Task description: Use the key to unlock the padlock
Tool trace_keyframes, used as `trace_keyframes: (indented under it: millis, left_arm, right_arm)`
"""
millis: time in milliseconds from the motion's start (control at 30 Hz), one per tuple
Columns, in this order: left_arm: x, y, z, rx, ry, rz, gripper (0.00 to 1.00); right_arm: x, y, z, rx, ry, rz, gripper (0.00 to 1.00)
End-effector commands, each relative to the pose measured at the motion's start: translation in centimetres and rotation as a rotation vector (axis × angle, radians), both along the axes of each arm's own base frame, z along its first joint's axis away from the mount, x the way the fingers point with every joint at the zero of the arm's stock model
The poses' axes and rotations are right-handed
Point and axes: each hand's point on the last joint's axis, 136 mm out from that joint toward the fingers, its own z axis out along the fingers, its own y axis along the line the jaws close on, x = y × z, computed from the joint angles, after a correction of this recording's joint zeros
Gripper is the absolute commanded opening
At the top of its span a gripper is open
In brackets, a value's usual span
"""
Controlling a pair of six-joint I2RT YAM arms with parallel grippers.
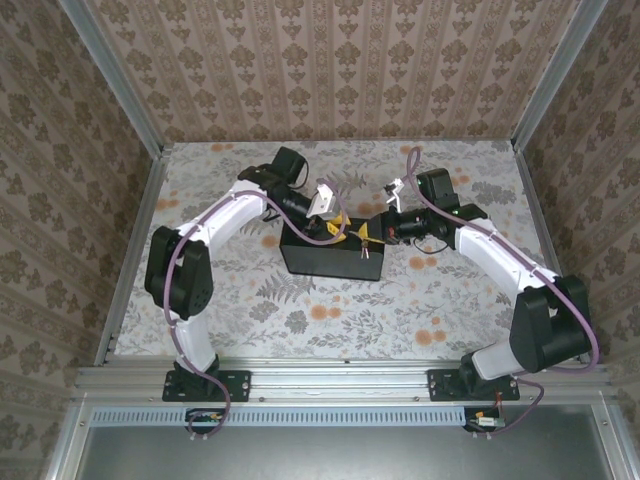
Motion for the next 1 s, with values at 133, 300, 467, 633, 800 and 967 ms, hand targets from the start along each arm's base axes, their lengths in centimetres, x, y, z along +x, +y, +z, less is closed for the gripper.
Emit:
trace_keyframes:
  millis: [133, 300, 467, 633, 800, 967]
  left_arm:
    - [-1.7, -0.5, 3.7, -0.163, -0.068, -0.089, 0.15]
    - [-1.3, 0.3, 3.8, -0.183, -0.057, -0.079, 0.15]
    - [-1.2, 0.5, 4.0, -0.188, -0.06, -0.084, 0.15]
    - [-1.4, 0.4, 3.7, -0.175, -0.076, -0.091, 0.14]
    - [-1.7, 0.0, 2.6, -0.119, -0.125, -0.094, 0.14]
    - [-1.5, -0.3, 2.0, -0.094, -0.168, -0.082, 0.12]
  right_arm:
    - [-0.4, 1.3, 2.0, 0.103, -0.043, 0.107, 0.0]
    - [-1.5, 1.4, 2.2, 0.129, -0.052, 0.14, 0.0]
    - [-2.0, 1.6, 2.3, 0.149, -0.062, 0.162, 0.0]
    - [-2.3, 2.4, 2.1, 0.153, -0.039, 0.191, 0.0]
    - [-2.3, 2.7, 2.8, 0.161, -0.056, 0.205, 0.0]
    - [-2.1, 2.9, 3.3, 0.159, -0.053, 0.2, 0.0]
